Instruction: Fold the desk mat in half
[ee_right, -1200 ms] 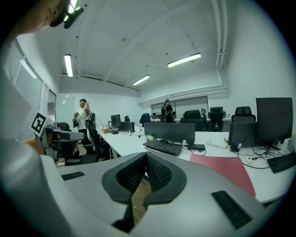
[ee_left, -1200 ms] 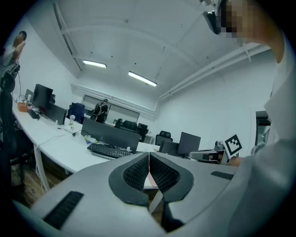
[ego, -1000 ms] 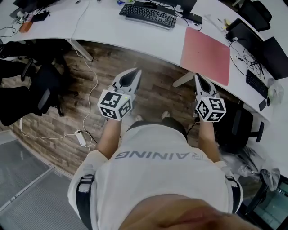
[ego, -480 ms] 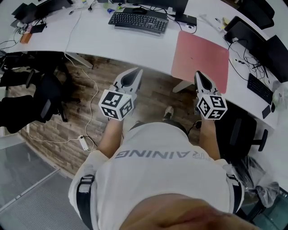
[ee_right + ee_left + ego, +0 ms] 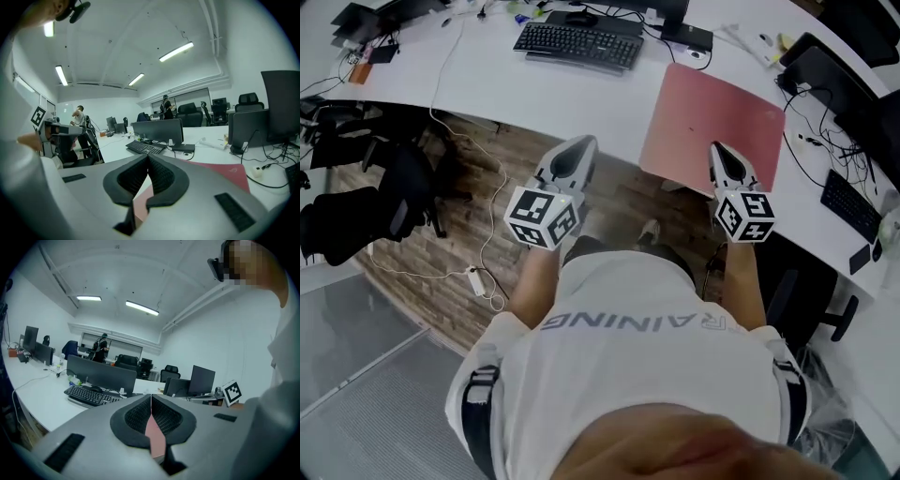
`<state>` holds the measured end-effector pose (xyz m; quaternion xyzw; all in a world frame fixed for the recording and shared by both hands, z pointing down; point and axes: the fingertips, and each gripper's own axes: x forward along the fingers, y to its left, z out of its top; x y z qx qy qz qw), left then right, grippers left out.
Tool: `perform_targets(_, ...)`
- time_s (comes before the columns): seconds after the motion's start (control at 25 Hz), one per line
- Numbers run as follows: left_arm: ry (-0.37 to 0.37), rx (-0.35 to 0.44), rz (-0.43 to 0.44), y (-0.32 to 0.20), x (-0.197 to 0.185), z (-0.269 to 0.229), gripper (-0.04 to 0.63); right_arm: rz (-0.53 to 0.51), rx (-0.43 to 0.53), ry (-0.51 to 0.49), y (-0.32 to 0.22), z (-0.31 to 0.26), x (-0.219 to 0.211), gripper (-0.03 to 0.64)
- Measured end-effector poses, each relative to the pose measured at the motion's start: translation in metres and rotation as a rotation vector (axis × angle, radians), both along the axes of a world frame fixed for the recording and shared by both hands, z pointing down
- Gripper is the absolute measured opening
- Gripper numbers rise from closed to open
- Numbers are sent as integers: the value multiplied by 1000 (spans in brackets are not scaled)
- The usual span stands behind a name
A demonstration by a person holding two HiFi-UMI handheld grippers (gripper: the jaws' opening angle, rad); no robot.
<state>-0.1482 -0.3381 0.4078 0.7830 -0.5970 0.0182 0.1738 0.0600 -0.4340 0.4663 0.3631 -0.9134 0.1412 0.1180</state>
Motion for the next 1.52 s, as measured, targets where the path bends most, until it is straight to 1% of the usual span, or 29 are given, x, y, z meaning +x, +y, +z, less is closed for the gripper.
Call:
perform_targets(0.12,7,-20,0,-8,-2,9,32,-14,-35,14,-7,14,-6,25)
perform_targets(0.24,15,-28,2,-14,-9,16,32,-47,-65,70,0,32,-20,26)
perform_targets(0.32,14,-35,8,-14,-17,22,32,-70,-68,141,6,46,-31,33)
perform_targets(0.36,13,-45,10,-13,-22,27,32,-80,-67,180,9,54,-38,52)
perform_targets(0.4,13,-58,10,-11,-28,34,32,-89,-69,215,12,62,-44,86)
perform_targets(0.6,27,-117,-2,2,-67,62,32,-149,-84,359,26,107,-87,107)
perform_targets(0.76,50,-161,-15,13,-89,83,32,-228,-78,528,43,149,-115,120)
perform_targets(0.88,59,-190,-17,18,-100,98,32,-281,-74,705,53,193,-122,145)
perform_targets(0.96,65,-209,-26,24,-107,107,32,-321,-45,835,60,222,-121,152)
perform_targets(1.0,69,-219,-32,28,-110,112,32,-338,-30,884,63,235,-121,152)
perform_targets(1.12,79,-245,-45,35,-121,126,32,-360,0,979,67,264,-123,152)
perform_targets(1.24,87,-257,-50,41,-125,131,32,-358,26,1045,70,285,-124,151)
perform_targets(1.32,88,-261,-49,44,-125,132,32,-327,62,1073,68,290,-123,136)
perform_targets(1.4,85,-263,-48,46,-126,133,32,-283,86,1075,63,288,-124,80)
perform_targets(1.52,89,-251,-44,48,-125,129,32,-264,84,1044,62,282,-126,62)
